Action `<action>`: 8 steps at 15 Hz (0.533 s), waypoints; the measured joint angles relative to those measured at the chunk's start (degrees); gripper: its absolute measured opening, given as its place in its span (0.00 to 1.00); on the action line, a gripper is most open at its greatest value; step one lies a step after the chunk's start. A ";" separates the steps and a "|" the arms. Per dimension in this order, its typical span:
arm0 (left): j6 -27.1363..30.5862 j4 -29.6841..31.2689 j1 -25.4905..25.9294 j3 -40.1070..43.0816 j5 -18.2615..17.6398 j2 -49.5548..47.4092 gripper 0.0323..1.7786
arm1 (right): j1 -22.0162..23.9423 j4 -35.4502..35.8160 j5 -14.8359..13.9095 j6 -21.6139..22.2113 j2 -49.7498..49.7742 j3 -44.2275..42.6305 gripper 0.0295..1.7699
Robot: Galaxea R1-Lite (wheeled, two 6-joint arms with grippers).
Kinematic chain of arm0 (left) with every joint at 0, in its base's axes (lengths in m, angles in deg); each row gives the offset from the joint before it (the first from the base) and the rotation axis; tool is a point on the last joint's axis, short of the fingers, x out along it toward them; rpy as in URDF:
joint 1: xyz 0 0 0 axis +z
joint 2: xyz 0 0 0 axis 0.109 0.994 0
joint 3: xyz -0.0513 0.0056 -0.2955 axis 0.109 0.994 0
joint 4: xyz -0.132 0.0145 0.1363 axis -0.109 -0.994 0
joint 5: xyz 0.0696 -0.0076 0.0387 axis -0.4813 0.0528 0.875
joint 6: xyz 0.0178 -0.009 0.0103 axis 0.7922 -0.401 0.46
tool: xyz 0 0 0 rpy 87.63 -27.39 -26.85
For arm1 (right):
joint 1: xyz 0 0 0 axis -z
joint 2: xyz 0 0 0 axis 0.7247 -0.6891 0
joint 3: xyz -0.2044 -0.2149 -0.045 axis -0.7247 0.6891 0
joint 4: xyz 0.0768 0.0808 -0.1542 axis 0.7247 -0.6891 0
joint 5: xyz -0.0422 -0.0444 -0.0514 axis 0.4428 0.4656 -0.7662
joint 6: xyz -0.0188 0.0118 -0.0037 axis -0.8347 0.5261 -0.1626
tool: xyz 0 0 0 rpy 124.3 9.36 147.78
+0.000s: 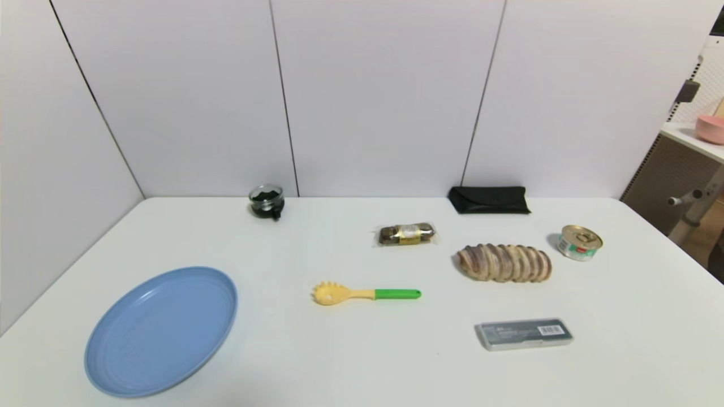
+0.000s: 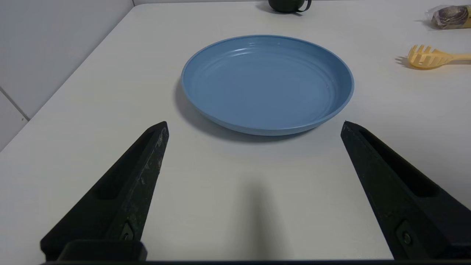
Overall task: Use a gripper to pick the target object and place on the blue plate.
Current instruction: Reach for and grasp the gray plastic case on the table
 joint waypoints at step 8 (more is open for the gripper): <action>6.24 2.32 -0.88 -21.55 -1.18 30.03 0.95 | 0.00 0.00 0.02 0.00 0.00 0.00 0.96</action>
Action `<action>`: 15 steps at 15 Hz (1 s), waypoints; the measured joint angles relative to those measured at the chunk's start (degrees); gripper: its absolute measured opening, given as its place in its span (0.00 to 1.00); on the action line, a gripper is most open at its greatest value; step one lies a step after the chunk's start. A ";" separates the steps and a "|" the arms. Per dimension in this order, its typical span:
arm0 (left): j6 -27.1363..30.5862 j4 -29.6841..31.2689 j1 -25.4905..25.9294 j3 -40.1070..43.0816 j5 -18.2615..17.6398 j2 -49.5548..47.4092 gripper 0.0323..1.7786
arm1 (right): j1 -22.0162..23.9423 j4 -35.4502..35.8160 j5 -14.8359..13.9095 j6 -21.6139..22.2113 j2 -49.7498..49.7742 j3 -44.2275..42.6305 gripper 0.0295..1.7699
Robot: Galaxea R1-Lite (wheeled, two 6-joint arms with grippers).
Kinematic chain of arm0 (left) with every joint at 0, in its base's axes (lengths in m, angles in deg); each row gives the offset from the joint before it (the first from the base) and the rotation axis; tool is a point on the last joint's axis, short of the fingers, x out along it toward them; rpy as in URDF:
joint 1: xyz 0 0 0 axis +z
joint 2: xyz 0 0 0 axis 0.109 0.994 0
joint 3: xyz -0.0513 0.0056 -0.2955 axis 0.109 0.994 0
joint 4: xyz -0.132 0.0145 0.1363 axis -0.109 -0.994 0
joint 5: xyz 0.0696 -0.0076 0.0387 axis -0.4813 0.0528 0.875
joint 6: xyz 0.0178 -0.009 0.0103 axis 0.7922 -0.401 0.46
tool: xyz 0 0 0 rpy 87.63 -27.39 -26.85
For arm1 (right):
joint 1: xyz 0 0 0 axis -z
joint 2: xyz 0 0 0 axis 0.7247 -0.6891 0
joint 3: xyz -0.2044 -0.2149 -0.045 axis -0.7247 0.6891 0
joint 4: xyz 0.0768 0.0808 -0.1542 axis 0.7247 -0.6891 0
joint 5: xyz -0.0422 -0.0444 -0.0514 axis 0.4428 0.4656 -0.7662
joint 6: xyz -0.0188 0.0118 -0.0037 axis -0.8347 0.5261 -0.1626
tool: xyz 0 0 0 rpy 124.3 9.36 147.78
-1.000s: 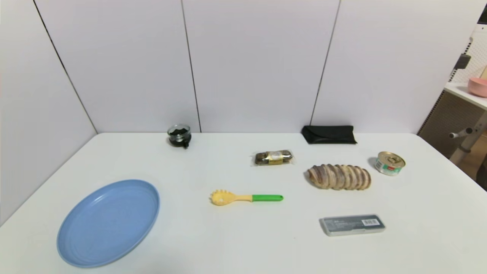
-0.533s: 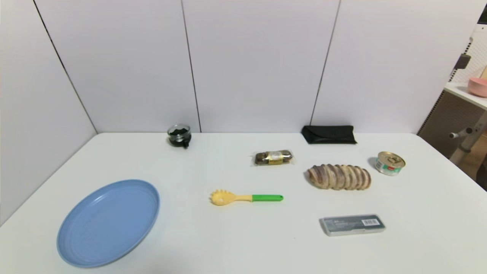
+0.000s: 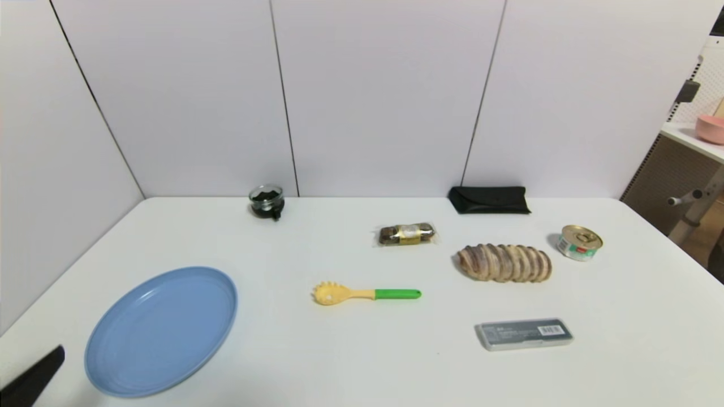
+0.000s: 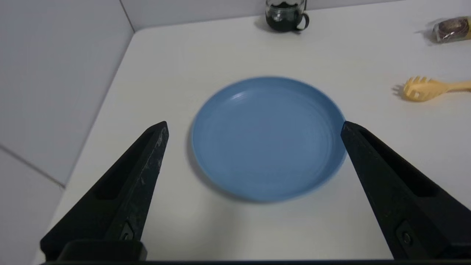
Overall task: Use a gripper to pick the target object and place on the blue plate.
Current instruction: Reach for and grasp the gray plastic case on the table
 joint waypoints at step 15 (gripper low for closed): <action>28.04 -10.57 -37.96 -53.16 -21.97 66.65 0.95 | 0.00 0.00 0.00 0.02 0.00 0.00 0.96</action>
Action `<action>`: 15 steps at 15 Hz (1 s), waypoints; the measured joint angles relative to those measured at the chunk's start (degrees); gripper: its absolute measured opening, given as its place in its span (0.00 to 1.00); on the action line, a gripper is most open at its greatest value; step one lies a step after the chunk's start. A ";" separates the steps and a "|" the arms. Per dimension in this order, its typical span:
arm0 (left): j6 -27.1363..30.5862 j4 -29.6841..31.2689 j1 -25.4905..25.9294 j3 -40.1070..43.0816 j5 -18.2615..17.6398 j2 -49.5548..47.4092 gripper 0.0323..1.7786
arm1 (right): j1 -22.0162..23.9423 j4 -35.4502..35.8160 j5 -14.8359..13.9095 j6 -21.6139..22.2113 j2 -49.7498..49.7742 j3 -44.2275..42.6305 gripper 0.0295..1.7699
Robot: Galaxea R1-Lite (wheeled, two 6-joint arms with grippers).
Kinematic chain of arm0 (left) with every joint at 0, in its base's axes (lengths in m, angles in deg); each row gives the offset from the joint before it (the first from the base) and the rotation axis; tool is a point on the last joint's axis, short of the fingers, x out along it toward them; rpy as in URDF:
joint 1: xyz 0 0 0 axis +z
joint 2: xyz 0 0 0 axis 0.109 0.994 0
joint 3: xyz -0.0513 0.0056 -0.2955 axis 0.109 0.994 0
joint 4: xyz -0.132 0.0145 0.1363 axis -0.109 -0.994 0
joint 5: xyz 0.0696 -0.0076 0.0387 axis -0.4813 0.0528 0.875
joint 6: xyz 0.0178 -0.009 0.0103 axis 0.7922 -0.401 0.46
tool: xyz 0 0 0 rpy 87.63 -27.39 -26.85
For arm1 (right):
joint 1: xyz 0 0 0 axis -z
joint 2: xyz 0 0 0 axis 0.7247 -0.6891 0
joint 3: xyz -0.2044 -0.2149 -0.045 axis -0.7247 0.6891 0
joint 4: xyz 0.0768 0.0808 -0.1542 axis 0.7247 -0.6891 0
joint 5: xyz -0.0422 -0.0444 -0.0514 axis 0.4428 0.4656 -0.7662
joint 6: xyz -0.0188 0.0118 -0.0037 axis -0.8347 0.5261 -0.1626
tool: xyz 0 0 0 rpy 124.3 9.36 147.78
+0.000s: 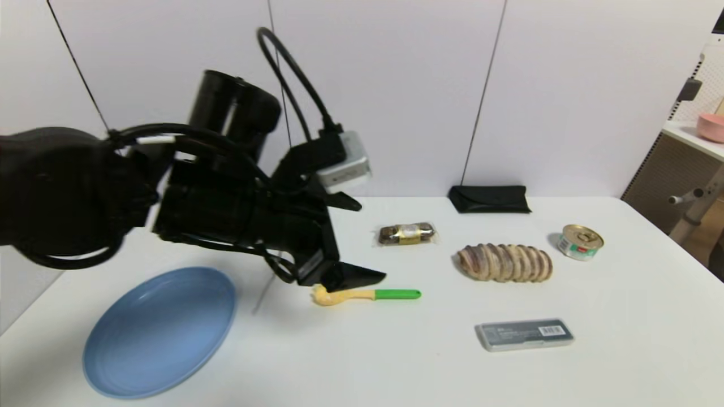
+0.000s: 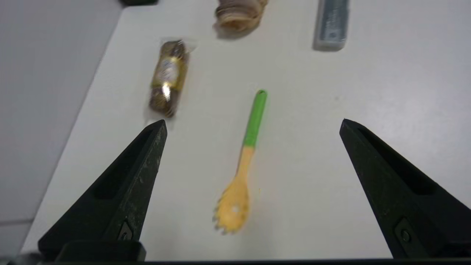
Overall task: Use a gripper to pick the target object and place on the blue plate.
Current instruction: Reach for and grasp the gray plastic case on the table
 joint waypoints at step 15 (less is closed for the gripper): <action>-16.15 1.82 -17.16 -19.44 6.42 26.03 0.95 | 0.00 0.00 -0.02 0.00 0.00 0.00 0.96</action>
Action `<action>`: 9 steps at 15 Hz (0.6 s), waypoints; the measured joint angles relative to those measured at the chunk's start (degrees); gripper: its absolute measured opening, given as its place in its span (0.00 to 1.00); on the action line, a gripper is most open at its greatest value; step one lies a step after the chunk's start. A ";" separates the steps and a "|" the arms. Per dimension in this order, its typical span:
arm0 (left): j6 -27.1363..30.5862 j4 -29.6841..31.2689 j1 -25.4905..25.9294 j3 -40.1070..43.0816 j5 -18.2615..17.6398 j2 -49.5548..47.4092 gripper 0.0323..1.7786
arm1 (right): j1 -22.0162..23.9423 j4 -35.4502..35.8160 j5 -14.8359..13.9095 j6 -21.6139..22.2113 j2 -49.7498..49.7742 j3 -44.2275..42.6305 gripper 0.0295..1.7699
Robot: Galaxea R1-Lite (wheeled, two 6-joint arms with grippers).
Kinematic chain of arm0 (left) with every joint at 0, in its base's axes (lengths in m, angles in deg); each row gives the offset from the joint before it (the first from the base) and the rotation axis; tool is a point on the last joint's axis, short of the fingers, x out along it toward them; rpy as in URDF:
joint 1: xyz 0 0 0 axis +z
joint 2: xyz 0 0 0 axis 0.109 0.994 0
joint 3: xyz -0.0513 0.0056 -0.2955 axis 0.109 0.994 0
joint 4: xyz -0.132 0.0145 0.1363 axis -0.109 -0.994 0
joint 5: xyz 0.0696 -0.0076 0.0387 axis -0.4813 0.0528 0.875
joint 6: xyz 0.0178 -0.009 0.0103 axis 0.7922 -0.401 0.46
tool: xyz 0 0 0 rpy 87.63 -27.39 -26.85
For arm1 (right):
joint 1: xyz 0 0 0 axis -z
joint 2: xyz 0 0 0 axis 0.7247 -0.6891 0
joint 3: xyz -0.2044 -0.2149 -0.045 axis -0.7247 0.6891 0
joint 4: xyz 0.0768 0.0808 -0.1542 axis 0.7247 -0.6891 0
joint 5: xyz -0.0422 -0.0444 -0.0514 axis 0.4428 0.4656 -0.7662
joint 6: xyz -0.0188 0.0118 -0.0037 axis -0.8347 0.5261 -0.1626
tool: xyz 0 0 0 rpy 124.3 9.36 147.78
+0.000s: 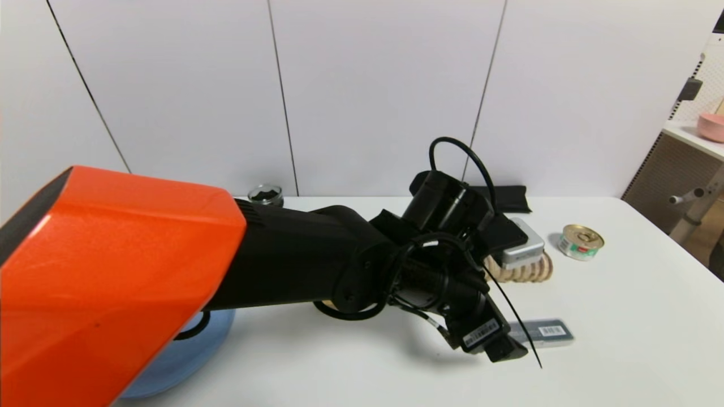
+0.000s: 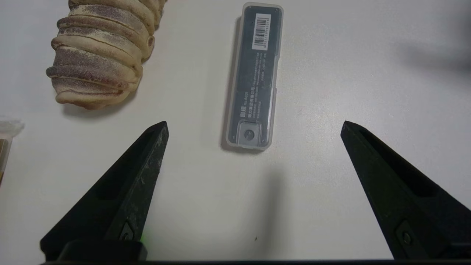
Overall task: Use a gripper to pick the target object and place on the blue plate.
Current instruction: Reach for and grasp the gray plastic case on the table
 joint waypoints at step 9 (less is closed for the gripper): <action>-2.38 11.08 -3.50 -0.94 3.33 6.83 0.95 | 0.00 0.02 0.00 0.00 0.00 0.00 0.96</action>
